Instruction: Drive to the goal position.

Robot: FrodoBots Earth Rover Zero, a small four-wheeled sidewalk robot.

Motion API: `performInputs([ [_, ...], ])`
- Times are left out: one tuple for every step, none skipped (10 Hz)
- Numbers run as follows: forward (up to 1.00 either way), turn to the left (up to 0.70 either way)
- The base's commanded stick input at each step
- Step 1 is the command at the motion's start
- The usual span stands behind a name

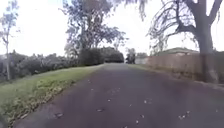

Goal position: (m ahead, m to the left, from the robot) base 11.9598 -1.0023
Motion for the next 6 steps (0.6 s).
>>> performInputs([
  [0.85,0.0],
  [0.85,0.0],
  [0.85,0.0],
  [0.85,0.0],
  [0.85,0.0],
  [0.85,0.0],
])
